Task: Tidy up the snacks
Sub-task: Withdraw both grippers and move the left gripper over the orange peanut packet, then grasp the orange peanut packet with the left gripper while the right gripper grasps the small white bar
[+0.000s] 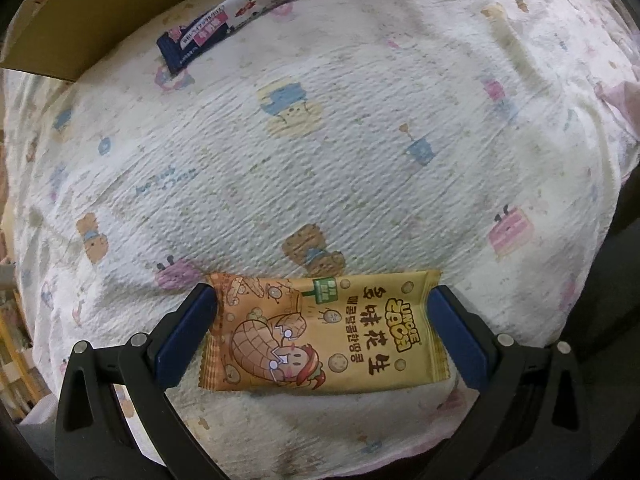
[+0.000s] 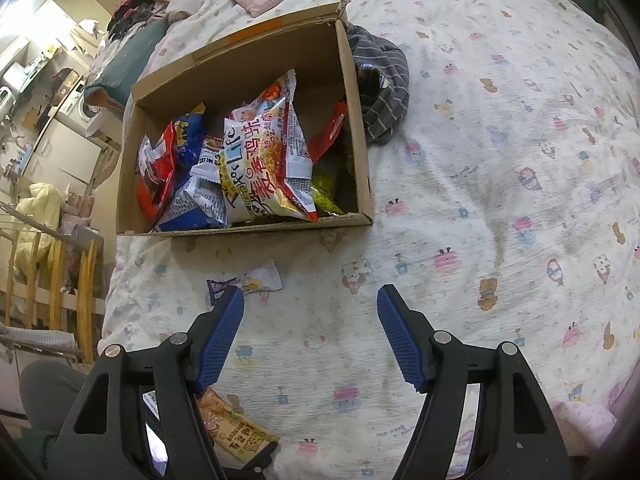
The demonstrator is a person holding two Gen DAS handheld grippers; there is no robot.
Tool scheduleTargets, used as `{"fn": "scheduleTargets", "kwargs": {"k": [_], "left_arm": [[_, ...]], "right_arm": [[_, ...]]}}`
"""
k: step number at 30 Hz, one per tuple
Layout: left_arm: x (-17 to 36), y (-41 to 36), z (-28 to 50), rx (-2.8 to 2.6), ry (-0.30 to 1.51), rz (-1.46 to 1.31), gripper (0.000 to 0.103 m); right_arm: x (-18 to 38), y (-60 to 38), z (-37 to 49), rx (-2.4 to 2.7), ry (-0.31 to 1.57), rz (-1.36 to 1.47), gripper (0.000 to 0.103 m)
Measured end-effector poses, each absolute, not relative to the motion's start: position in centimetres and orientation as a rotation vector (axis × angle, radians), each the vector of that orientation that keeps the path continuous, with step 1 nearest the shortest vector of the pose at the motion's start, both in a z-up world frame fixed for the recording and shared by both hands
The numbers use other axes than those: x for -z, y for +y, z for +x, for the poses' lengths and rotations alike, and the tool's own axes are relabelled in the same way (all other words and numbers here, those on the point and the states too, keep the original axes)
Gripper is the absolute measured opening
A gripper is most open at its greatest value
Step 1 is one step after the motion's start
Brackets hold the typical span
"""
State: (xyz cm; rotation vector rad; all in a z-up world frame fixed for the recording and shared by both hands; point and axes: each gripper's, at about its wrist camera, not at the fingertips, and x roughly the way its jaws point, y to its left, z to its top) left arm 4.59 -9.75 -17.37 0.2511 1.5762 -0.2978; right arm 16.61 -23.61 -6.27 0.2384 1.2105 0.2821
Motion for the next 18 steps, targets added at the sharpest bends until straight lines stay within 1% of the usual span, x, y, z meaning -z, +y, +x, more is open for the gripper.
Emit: {"fn": "scheduleTargets", "kwargs": {"k": [2, 4, 6, 7, 9, 10, 12, 18], "left_arm": [[17.3, -9.5, 4.9, 0.337, 1.589, 0.244, 0.101], [17.2, -8.7, 5.5, 0.337, 1.583, 0.233, 0.091], [16.8, -7.8, 5.9, 0.326, 1.589, 0.193, 0.077], [16.6, -7.3, 6.2, 0.322, 1.59, 0.176, 0.072], [16.0, -6.3, 6.8, 0.308, 1.589, 0.149, 0.046], [15.7, -5.7, 7.1, 0.305, 1.586, 0.132, 0.041], [15.4, -5.0, 7.8, 0.305, 1.59, 0.093, 0.021], [15.1, -3.3, 8.9, 0.317, 1.578, 0.043, 0.006]], "right_arm": [[6.2, -23.6, 16.6, -0.282, 1.207, 0.243, 0.072], [6.2, -23.6, 16.5, -0.285, 1.207, 0.25, 0.072], [6.2, -23.6, 16.5, -0.289, 1.207, 0.246, 0.072], [6.2, -23.6, 16.6, -0.293, 1.209, 0.247, 0.072], [6.4, -23.6, 16.6, -0.29, 1.213, 0.246, 0.072], [6.4, -23.6, 16.6, -0.289, 1.217, 0.246, 0.072], [6.5, -23.7, 16.7, -0.286, 1.22, 0.249, 0.072], [6.5, -23.7, 16.7, -0.285, 1.221, 0.25, 0.072]]}}
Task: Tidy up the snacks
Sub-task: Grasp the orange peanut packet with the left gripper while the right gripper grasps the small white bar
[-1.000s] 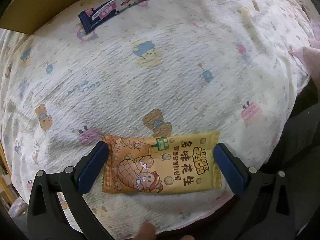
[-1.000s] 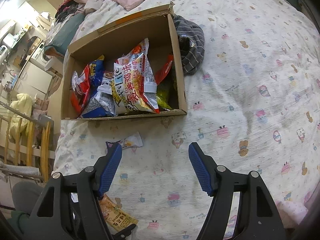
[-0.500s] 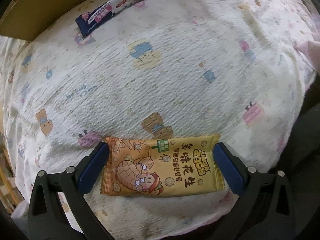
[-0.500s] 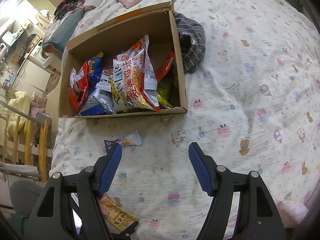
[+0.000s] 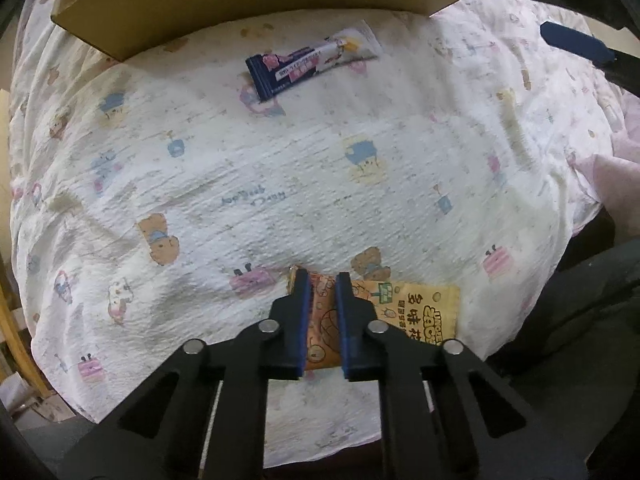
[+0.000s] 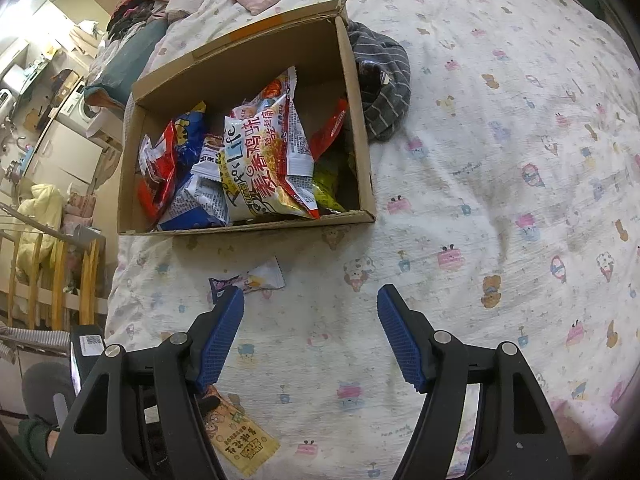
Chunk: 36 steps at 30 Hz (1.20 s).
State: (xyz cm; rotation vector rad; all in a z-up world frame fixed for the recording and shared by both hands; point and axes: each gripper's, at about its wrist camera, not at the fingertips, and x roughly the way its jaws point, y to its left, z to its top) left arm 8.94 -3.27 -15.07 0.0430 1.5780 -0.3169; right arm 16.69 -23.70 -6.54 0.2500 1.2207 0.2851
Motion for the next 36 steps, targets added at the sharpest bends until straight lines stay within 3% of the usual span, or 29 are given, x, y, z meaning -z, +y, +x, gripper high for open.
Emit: {"fn": "scheduleTargets", "kwargs": {"k": [8, 11, 13, 14, 15, 17, 21, 26, 28, 29, 30, 32, 36], "left_arm": [[13.3, -2.0, 10.8, 0.323, 1.521, -0.018, 0.003], [13.2, -2.7, 10.7, 0.345, 1.583, -0.026, 0.008], [13.2, -3.8, 9.1, 0.365, 1.631, -0.017, 0.04], [13.5, -3.9, 8.6, 0.369, 1.644, -0.003, 0.075], [13.3, -4.2, 8.2, 0.372, 1.636, 0.002, 0.093], [13.8, -4.1, 7.8, 0.359, 1.63, 0.013, 0.097], [16.5, -4.1, 7.7, 0.329, 1.747, -0.034, 0.096], [16.8, -7.0, 7.0, 0.374, 1.722, 0.074, 0.093], [16.9, -7.2, 7.1, 0.367, 1.705, 0.08, 0.084], [16.9, -7.7, 7.4, 0.356, 1.697, 0.075, 0.073], [16.6, -7.6, 7.5, 0.35, 1.685, 0.064, 0.054], [15.5, -6.8, 8.1, 0.348, 1.661, 0.025, 0.034], [13.2, -5.0, 8.4, 0.363, 1.6, -0.042, 0.024]], "right_arm": [[6.6, -23.8, 16.8, -0.282, 1.224, 0.253, 0.072], [6.7, -23.9, 16.8, -0.282, 1.226, 0.255, 0.072], [6.6, -23.8, 16.8, -0.287, 1.227, 0.256, 0.072], [6.6, -23.8, 16.8, -0.29, 1.226, 0.257, 0.072], [6.5, -23.7, 16.8, -0.295, 1.222, 0.258, 0.072], [6.3, -23.6, 16.8, -0.303, 1.216, 0.259, 0.072], [6.1, -23.3, 16.9, -0.312, 1.211, 0.259, 0.072], [6.0, -23.3, 16.7, -0.311, 1.208, 0.259, 0.072], [6.1, -23.5, 16.7, -0.306, 1.21, 0.26, 0.072], [6.1, -23.7, 16.7, -0.302, 1.211, 0.261, 0.072], [6.1, -23.9, 16.7, -0.298, 1.21, 0.264, 0.072], [6.1, -24.1, 16.6, -0.293, 1.209, 0.268, 0.072], [6.2, -24.2, 16.6, -0.289, 1.215, 0.271, 0.072]]}}
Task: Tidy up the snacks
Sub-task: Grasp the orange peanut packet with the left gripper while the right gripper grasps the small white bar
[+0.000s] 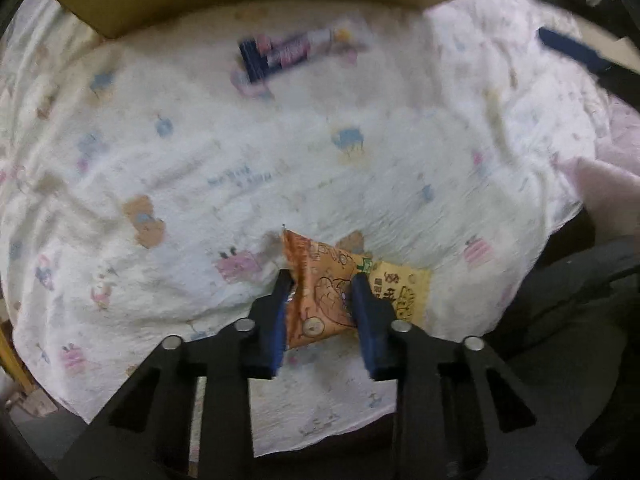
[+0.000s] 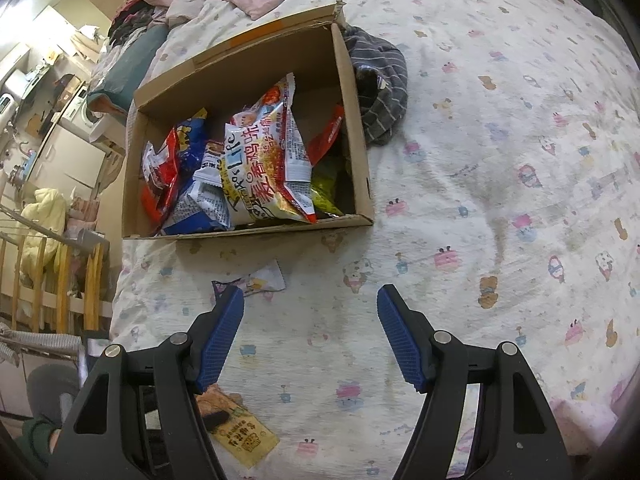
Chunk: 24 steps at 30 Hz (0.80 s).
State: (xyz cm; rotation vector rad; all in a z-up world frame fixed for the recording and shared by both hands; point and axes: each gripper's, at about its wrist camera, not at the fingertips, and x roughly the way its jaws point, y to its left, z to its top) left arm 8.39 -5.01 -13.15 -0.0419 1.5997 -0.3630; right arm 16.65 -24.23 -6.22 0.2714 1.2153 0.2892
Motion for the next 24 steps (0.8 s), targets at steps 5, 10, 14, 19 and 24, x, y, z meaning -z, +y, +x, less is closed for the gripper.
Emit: {"fn": "scheduleTargets", "kwargs": {"k": [5, 10, 14, 19, 24], "left_arm": [[10.2, -3.4, 9.8, 0.367, 1.517, -0.098, 0.012], [8.0, 0.2, 12.0, 0.263, 1.421, -0.143, 0.012], [7.5, 2.8, 12.8, 0.161, 1.369, -0.2, 0.012], [7.5, 4.8, 13.0, 0.117, 1.336, -0.236, 0.012], [8.0, 6.9, 13.0, 0.092, 1.329, -0.281, 0.012]], "right_arm": [[6.9, -23.6, 16.8, -0.307, 1.246, 0.275, 0.072], [8.4, -21.8, 17.4, -0.341, 1.31, 0.288, 0.072], [10.6, -19.4, 18.5, -0.35, 1.361, 0.249, 0.072], [13.0, -15.0, 20.6, -0.384, 1.408, 0.19, 0.072], [14.8, -11.5, 22.0, -0.377, 1.439, 0.091, 0.072]]}}
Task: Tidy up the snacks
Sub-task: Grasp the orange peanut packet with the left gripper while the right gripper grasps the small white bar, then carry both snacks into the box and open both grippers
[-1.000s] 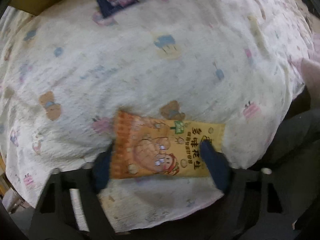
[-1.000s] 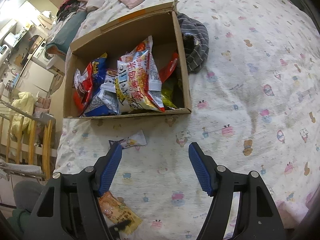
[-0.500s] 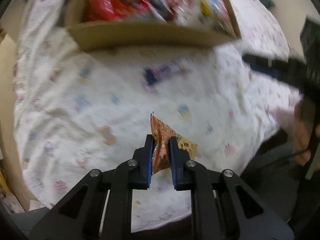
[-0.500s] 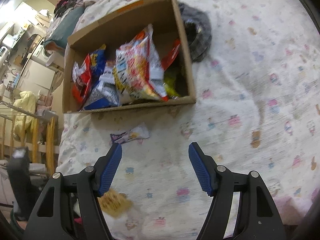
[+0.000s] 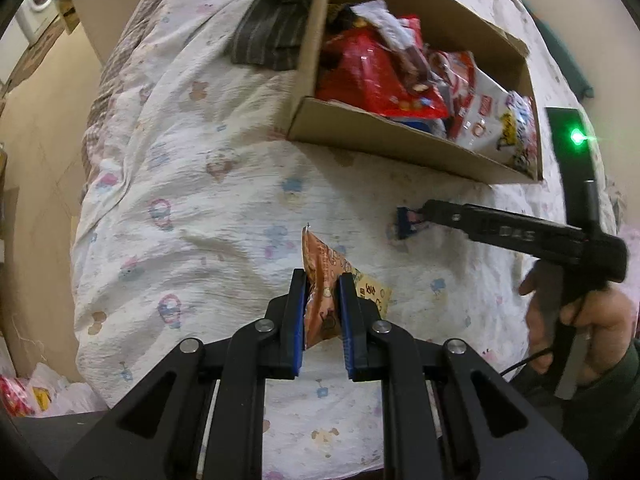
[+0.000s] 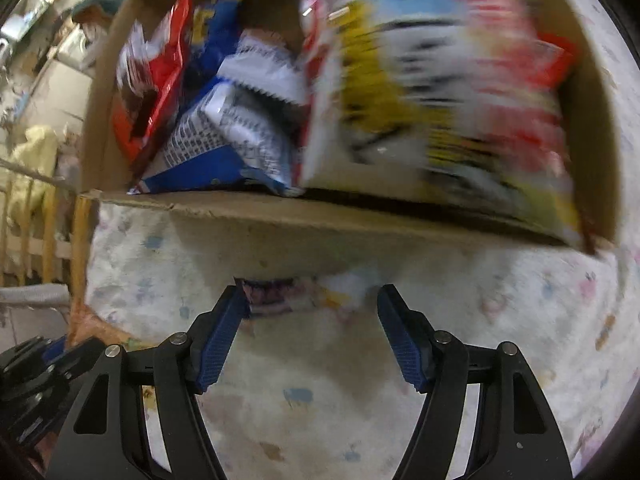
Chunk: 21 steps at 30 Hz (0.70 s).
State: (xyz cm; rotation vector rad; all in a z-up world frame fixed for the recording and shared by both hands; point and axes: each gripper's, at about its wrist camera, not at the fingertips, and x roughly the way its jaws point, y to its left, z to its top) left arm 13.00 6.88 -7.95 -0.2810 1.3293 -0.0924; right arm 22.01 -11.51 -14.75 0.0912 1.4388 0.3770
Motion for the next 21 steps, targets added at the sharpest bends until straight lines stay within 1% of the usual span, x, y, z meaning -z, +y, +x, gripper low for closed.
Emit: {"fn": "scheduleTargets", "kwargs": {"k": [2, 6, 7, 8, 10, 12, 16, 17, 18, 19, 20, 21], "left_arm": [[7.9, 7.7, 12.9, 0.082, 1.328, -0.284, 0.012], [8.4, 8.3, 12.8, 0.071, 1.33, -0.298, 0.012], [8.5, 8.4, 12.8, 0.07, 1.331, -0.3, 0.012], [8.5, 8.4, 12.8, 0.071, 1.332, -0.301, 0.012], [8.4, 8.2, 12.9, 0.077, 1.331, -0.303, 0.012], [8.3, 7.9, 13.1, 0.084, 1.326, -0.3, 0.012], [7.9, 7.4, 13.2, 0.09, 1.316, -0.293, 0.012], [7.9, 7.3, 13.2, 0.09, 1.315, -0.291, 0.012], [7.9, 7.3, 13.1, 0.088, 1.315, -0.288, 0.012], [7.9, 7.3, 13.1, 0.084, 1.316, -0.288, 0.012], [8.0, 7.5, 13.1, 0.079, 1.318, -0.291, 0.012], [8.1, 7.6, 13.0, 0.075, 1.319, -0.295, 0.012]], "right_arm": [[15.2, -10.3, 22.3, -0.381, 1.446, 0.048, 0.072], [16.5, -9.3, 22.4, -0.373, 1.47, -0.024, 0.078], [16.7, -9.2, 22.3, -0.368, 1.472, -0.049, 0.081], [17.2, -9.0, 22.1, -0.358, 1.483, -0.091, 0.089], [18.1, -8.8, 21.6, -0.364, 1.508, -0.136, 0.09], [18.2, -8.5, 21.4, -0.371, 1.485, -0.165, 0.091], [17.7, -8.7, 21.3, -0.39, 1.462, -0.132, 0.09], [17.7, -8.8, 21.3, -0.397, 1.458, -0.14, 0.086], [17.6, -8.8, 21.3, -0.403, 1.456, -0.148, 0.077], [17.2, -8.9, 21.4, -0.415, 1.451, -0.144, 0.072], [16.9, -8.8, 21.3, -0.426, 1.447, -0.136, 0.058], [16.6, -9.0, 21.2, -0.44, 1.444, -0.124, 0.041]]}}
